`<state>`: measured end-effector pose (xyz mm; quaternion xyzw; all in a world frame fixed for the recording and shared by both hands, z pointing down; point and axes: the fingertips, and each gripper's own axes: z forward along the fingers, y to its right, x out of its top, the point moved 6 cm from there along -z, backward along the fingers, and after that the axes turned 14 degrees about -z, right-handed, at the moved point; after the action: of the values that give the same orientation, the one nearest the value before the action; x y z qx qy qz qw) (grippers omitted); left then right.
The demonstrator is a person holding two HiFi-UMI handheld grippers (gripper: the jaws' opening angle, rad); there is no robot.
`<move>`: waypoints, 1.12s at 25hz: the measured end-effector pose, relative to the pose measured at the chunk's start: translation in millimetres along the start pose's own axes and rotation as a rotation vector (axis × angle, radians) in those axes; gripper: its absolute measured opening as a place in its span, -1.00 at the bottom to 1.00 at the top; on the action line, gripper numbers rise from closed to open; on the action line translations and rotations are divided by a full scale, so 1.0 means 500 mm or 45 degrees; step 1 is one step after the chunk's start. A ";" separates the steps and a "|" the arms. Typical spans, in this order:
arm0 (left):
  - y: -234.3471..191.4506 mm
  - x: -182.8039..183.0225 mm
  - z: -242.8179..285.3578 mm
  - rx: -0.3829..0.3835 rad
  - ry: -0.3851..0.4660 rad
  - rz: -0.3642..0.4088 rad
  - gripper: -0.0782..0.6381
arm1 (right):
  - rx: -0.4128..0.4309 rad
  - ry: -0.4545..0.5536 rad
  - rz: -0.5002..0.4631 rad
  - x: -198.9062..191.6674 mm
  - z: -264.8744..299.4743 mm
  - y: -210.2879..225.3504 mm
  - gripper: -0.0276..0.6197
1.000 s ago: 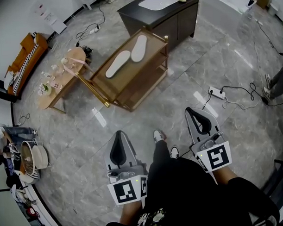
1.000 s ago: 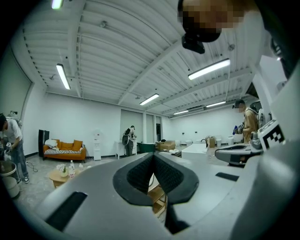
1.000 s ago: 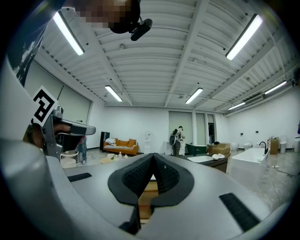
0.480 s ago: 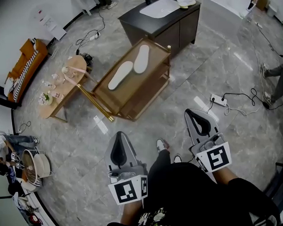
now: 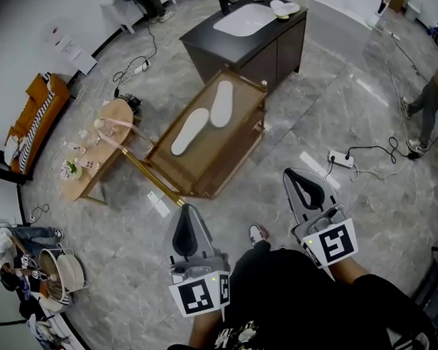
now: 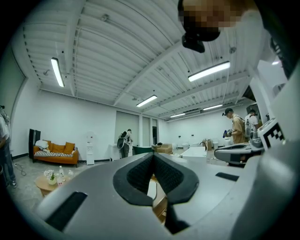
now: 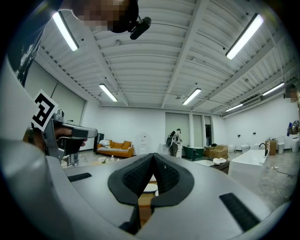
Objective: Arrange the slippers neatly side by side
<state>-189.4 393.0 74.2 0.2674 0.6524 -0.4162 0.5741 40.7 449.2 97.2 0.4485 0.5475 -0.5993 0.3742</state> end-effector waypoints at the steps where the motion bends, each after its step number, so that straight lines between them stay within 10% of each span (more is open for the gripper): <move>1: -0.007 0.003 0.007 -0.004 0.002 0.003 -0.78 | -0.008 0.004 0.002 0.004 0.007 -0.001 -0.93; 28: -0.096 -0.022 0.130 -0.172 -0.042 -0.043 -0.78 | -0.175 -0.093 -0.040 -0.008 0.075 -0.018 -0.93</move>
<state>-192.7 314.4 96.4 0.2103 0.6738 -0.3852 0.5944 28.8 412.9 104.0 0.3911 0.5803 -0.5821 0.4142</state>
